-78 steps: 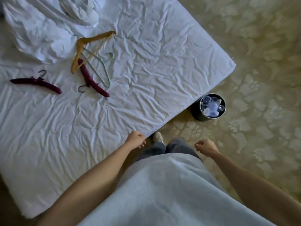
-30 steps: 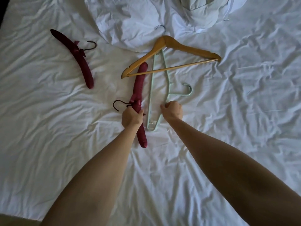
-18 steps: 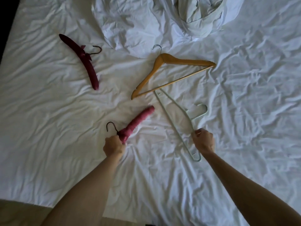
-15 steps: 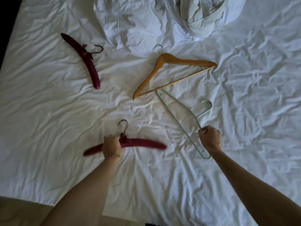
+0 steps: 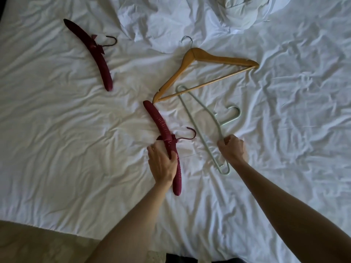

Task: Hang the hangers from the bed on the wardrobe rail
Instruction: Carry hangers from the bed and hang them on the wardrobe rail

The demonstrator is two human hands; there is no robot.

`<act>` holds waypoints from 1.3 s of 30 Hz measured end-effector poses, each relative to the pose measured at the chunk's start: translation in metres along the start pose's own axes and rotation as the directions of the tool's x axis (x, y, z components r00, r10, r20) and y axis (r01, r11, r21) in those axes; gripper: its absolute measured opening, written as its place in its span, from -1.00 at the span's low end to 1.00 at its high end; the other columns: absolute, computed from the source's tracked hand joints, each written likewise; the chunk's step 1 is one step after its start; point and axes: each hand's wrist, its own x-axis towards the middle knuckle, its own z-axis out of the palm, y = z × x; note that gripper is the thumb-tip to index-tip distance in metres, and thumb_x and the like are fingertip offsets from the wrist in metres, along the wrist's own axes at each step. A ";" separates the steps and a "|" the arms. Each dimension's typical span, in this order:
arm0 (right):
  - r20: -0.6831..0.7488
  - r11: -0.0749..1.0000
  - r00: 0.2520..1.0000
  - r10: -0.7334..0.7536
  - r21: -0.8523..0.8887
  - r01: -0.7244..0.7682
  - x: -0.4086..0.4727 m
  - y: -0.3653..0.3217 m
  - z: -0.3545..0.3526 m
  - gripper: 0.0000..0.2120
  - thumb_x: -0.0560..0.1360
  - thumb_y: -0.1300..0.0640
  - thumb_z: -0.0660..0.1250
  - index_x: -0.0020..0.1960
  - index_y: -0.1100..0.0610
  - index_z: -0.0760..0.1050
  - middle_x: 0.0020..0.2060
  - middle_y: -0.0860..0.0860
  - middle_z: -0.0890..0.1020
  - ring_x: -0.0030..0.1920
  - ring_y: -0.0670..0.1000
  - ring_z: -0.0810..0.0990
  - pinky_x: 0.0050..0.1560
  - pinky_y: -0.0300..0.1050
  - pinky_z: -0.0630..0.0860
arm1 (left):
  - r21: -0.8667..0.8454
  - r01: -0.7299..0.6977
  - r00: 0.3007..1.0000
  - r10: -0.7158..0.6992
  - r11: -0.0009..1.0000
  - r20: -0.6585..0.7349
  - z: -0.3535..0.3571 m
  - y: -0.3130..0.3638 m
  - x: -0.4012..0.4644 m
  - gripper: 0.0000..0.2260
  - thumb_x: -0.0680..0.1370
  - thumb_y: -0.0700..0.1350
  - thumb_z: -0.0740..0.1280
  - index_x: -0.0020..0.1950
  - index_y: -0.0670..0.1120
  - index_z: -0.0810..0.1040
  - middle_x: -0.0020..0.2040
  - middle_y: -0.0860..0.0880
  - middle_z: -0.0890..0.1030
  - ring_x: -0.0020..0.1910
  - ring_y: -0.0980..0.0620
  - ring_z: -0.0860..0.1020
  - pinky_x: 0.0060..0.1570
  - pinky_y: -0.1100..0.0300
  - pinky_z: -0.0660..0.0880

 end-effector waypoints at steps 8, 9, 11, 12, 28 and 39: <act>-0.032 0.976 0.992 -0.123 0.177 0.127 0.021 -0.024 0.014 -0.71 0.51 -0.11 0.41 -0.04 0.13 0.61 -0.25 0.03 0.66 -0.18 0.09 0.60 -0.19 -0.08 0.44 | 0.067 0.230 0.949 -0.239 0.971 0.206 0.027 0.015 -0.005 -0.48 0.48 0.20 0.44 0.23 -0.14 0.46 0.11 -0.08 0.63 0.08 -0.16 0.63 -0.05 0.03 0.51; -0.002 0.972 0.992 -0.128 0.197 0.126 0.014 -0.023 0.013 -0.73 0.52 -0.08 0.41 -0.04 0.14 0.60 -0.26 0.02 0.64 -0.21 0.06 0.58 -0.20 -0.11 0.41 | 0.078 0.261 0.936 -0.272 0.962 0.222 0.025 0.016 -0.005 -0.53 0.48 0.16 0.45 0.21 -0.13 0.49 0.09 -0.09 0.65 0.06 -0.16 0.64 -0.02 0.02 0.55; 0.030 0.949 0.992 -0.125 0.296 0.111 -0.008 -0.018 0.008 -0.75 0.53 -0.01 0.43 -0.01 0.19 0.58 -0.29 0.04 0.63 -0.29 0.02 0.57 -0.22 -0.14 0.41 | 0.033 0.293 0.920 -0.291 0.955 0.261 0.014 0.018 -0.015 -0.61 0.47 0.10 0.47 0.15 -0.12 0.54 0.05 -0.07 0.67 0.03 -0.14 0.66 -0.01 0.02 0.60; 0.051 0.927 0.992 -0.115 0.365 0.088 -0.024 -0.014 0.004 -0.74 0.53 0.02 0.43 0.01 0.23 0.57 -0.32 0.05 0.63 -0.34 -0.01 0.57 -0.27 -0.15 0.43 | 0.003 0.292 0.916 -0.280 0.956 0.287 0.005 0.019 -0.024 -0.64 0.47 0.08 0.47 0.13 -0.11 0.56 0.03 -0.05 0.68 0.01 -0.12 0.67 -0.01 0.04 0.60; -0.091 0.736 0.901 -0.423 0.545 0.401 -0.261 -0.065 -0.190 -0.94 0.59 0.08 0.34 0.00 0.05 0.57 -0.42 0.02 0.56 -0.47 -0.04 0.43 -0.47 -0.09 0.38 | -0.355 0.369 0.859 -0.169 0.859 0.483 -0.182 0.073 -0.123 -0.82 0.47 -0.07 0.45 -0.09 -0.19 0.64 -0.23 -0.09 0.66 -0.35 0.01 0.62 -0.35 0.19 0.54; -0.110 0.699 0.797 -0.594 0.419 0.579 -0.322 -0.127 -0.265 -0.80 0.55 -0.06 0.38 -0.07 0.07 0.58 -0.40 0.03 0.64 -0.45 -0.05 0.56 -0.45 -0.17 0.46 | -0.694 0.188 0.949 0.055 0.695 0.312 -0.321 0.139 -0.175 -0.74 0.48 -0.01 0.51 0.02 -0.19 0.70 -0.21 -0.09 0.73 -0.26 0.03 0.67 -0.20 0.20 0.57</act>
